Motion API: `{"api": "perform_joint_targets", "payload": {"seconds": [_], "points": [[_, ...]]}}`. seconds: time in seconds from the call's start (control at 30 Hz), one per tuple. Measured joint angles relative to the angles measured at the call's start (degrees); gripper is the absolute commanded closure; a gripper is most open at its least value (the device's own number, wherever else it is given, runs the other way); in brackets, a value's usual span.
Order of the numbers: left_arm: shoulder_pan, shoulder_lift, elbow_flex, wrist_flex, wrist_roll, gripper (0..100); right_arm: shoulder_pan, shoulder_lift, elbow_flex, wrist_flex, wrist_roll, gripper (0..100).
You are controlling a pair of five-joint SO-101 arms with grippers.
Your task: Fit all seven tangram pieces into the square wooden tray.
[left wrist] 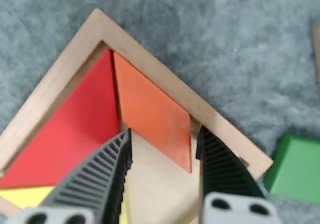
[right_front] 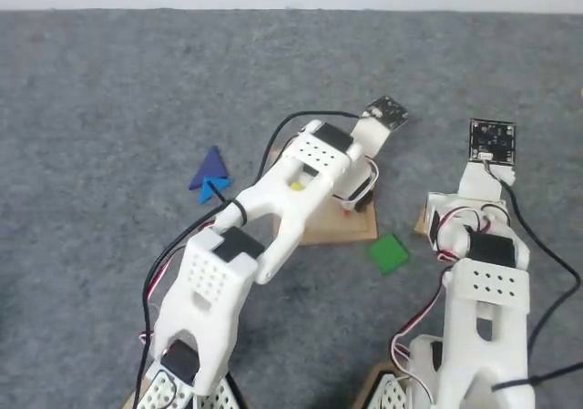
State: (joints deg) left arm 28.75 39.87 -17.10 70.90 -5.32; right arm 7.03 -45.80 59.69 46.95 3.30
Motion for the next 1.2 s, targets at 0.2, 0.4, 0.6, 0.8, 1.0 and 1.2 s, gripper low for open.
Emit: {"api": "perform_joint_targets", "payload": {"seconds": [0.2,0.4,0.6,0.8,1.0,1.2], "points": [[0.0,4.9,-10.5,4.0,0.9,80,0.1,0.0,0.0,0.0,0.0,83.0],[-0.3,5.2,-17.4,9.4,2.1,80,0.1,0.0,0.0,0.0,0.0,83.0],[-1.1,4.7,-17.6,12.5,2.7,80,0.0,0.0,0.0,0.0,0.0,83.0],[-9.7,-4.3,-17.6,15.4,2.9,80,-0.1,0.0,0.8,0.0,0.0,83.0],[-20.9,-17.5,-9.4,17.5,2.8,80,-0.4,0.0,0.9,0.0,0.0,82.9],[-29.4,-31.3,12.0,11.8,2.8,80,-4.2,0.0,0.9,1.2,0.4,82.9]]}}
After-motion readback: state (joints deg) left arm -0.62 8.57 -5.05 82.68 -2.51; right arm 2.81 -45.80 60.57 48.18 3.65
